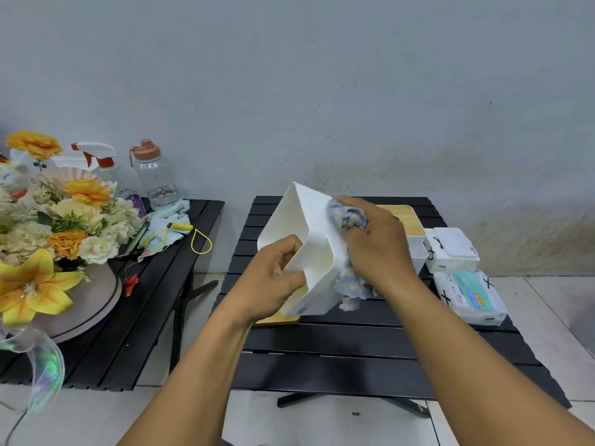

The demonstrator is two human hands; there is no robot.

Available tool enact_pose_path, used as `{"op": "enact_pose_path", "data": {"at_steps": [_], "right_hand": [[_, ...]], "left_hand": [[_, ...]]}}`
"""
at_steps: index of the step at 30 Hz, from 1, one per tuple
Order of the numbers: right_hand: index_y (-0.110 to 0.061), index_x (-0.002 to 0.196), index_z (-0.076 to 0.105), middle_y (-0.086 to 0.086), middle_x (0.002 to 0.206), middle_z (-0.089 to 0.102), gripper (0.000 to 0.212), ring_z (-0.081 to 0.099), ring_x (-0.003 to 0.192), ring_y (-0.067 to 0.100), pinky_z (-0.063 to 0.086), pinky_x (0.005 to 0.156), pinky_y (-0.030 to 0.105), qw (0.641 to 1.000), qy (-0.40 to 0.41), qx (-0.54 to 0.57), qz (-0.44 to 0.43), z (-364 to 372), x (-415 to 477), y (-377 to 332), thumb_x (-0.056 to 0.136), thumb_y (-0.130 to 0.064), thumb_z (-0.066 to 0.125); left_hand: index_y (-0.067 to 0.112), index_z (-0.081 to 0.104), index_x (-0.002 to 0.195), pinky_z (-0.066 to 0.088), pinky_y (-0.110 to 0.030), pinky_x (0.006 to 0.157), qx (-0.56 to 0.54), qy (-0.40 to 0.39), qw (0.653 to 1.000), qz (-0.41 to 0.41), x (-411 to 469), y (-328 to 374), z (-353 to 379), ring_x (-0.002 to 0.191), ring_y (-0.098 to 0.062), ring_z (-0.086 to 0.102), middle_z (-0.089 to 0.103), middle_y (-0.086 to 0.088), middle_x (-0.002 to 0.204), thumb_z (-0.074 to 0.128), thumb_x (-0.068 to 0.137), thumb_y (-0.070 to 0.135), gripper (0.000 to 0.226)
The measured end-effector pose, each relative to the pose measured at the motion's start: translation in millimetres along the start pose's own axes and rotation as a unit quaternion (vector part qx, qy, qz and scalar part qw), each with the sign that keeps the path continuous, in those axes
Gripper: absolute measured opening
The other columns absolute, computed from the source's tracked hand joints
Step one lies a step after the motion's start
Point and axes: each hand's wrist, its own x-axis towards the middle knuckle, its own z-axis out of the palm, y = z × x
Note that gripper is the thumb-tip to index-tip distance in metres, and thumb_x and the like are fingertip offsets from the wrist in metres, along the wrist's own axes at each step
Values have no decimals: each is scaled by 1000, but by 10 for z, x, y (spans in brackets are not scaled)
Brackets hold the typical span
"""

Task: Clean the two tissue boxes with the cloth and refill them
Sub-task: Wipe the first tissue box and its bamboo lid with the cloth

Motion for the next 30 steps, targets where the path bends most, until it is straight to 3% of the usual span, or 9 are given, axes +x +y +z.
{"op": "enact_pose_path", "data": {"at_steps": [5,9,11,13,15,20,23,25,30], "right_hand": [[-32,123,68,-10,125,66,48,59,112,13,48,99,33,998,-21,19,47,127,-159,-53,90,-4,48],[-29,130,63,-11,134,58,48,55,116,12,43,94,25,999,-12,-34,11,195,-210,-40,90,-5,50],[-29,136,59,-12,140,45,46,50,119,11,42,94,26,998,-33,-58,-14,218,-269,-31,93,-13,50],[-27,141,53,-8,139,37,50,47,120,12,45,94,30,993,-67,-80,-47,226,-350,-42,92,-19,45],[-23,139,54,-3,135,45,57,50,115,15,45,89,29,990,-73,-87,-84,205,-327,-32,84,-13,42],[-19,138,56,6,131,63,56,55,120,26,43,92,35,994,-49,-92,-39,174,-69,-169,88,3,45],[-29,146,45,-2,154,43,52,29,146,17,31,112,37,977,-180,-80,-85,213,-171,-268,97,-11,43],[-38,150,37,-19,160,27,49,11,151,5,17,120,35,967,-220,-90,-87,150,-156,-218,103,-26,40],[-30,156,26,-15,162,22,52,6,152,8,9,124,40,975,-170,-136,-35,124,6,-77,105,-38,34]], "left_hand": [[-2,65,107,48,-30,61,-24,12,1000,-2,23,79,73,74,-17,58,68,-20,89,48,84,-13,30],[-9,64,88,46,-34,73,-115,87,989,-18,47,136,172,81,-22,56,63,-17,87,57,74,30,42],[8,69,88,49,-17,85,-155,148,975,-51,74,112,196,88,-5,64,66,-7,99,59,89,38,32],[21,51,76,38,0,64,-123,171,977,-40,54,151,185,64,16,52,48,3,82,45,105,18,29],[25,41,76,34,-7,51,-95,161,982,-32,40,163,184,49,12,43,33,8,75,40,106,9,35],[23,32,60,22,-30,54,-26,117,993,15,-5,275,261,57,-8,23,28,8,61,42,90,20,32],[6,52,66,31,-25,56,-52,119,991,32,-31,243,235,64,-8,34,42,-1,67,37,89,23,32],[-2,49,68,32,-25,57,-45,114,992,42,-45,235,205,65,-8,34,41,-2,69,38,89,21,33],[29,22,56,18,-26,51,-17,119,992,31,-22,259,236,56,-7,19,23,13,57,42,82,18,35]]}}
